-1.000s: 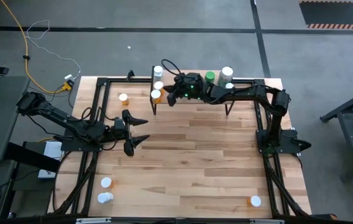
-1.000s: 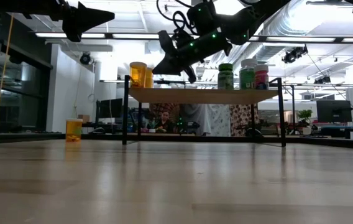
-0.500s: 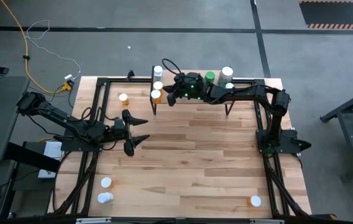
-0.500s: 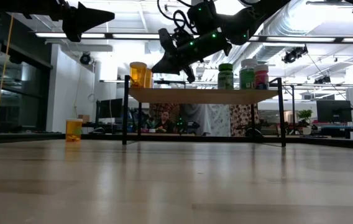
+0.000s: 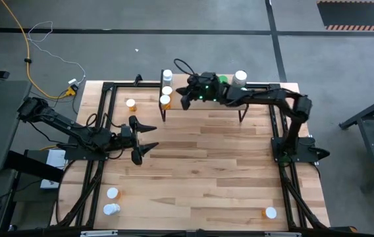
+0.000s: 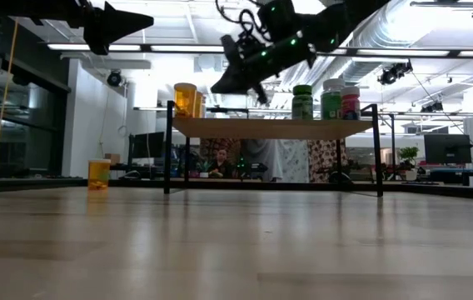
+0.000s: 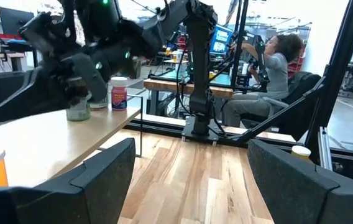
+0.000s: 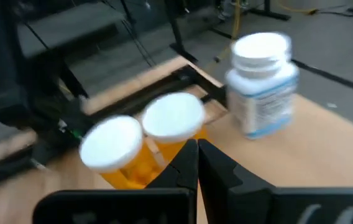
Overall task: Pick and place medicine bottles onto shelf by color
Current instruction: Put the blue pill bottle on the shelf
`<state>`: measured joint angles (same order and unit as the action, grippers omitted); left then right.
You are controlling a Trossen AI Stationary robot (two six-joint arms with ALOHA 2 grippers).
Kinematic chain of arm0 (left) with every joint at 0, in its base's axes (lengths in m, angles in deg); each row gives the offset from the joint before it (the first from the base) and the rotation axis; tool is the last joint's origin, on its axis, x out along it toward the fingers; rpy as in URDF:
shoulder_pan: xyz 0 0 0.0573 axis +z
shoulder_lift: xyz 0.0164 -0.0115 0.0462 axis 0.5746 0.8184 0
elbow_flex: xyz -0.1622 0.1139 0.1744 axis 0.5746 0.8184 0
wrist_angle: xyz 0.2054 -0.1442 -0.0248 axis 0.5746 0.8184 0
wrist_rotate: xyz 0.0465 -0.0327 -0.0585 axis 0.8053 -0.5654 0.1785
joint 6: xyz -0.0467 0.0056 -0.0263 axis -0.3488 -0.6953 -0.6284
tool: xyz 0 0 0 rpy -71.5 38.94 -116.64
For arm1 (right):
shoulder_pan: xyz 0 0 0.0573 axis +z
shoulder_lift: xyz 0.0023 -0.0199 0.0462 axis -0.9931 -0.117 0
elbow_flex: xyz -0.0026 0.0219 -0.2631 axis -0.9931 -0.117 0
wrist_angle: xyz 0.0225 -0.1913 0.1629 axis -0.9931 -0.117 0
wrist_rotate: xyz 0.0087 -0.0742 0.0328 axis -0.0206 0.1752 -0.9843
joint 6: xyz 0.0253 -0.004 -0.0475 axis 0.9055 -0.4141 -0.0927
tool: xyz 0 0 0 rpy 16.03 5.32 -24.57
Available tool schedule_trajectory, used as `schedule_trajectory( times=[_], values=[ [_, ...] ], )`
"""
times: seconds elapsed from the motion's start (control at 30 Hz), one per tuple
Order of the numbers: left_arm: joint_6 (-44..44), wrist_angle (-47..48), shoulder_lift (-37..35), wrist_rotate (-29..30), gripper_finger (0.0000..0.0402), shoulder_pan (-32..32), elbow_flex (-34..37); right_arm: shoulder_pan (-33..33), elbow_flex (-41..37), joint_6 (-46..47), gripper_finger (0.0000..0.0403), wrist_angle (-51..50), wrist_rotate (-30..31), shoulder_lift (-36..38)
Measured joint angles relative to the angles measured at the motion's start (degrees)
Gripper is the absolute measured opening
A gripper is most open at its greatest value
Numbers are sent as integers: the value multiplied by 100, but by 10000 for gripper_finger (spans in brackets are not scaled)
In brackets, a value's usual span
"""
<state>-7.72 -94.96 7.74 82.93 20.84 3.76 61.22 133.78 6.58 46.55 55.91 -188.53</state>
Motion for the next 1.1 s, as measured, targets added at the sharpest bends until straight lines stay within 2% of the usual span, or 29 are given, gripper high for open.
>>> schedule_trajectory(
  times=[0.17, 0.3, 0.4, 0.53, 0.7, 0.83, 1.1],
  values=[
    [11, 8, -1, 0, 301, -1, 0, 58, -86, -590, 0, -1289, 500, 741],
    [-33, 13, -1, -13, 301, -5, 0, 400, -963, -739, 0, -1381, 847, 1654],
    [-131, 34, -1, -69, 301, -5, 0, 704, -2132, -575, 0, -750, 1128, 2580],
    [-142, 34, -1, -85, 301, -5, 0, 1277, -3663, -365, 0, 746, 1197, 3766],
    [-140, 32, -1, -81, 301, -5, 0, 2039, -4963, -574, 0, 2842, 1053, 4562],
    [-127, 41, -1, -55, 301, -5, 0, 2394, -5395, -863, 0, 3720, 1014, 4710],
    [-46, 41, -1, -42, 301, -7, 0, 2433, -5416, -1039, 0, 3746, 1039, 4718]
  ],
)
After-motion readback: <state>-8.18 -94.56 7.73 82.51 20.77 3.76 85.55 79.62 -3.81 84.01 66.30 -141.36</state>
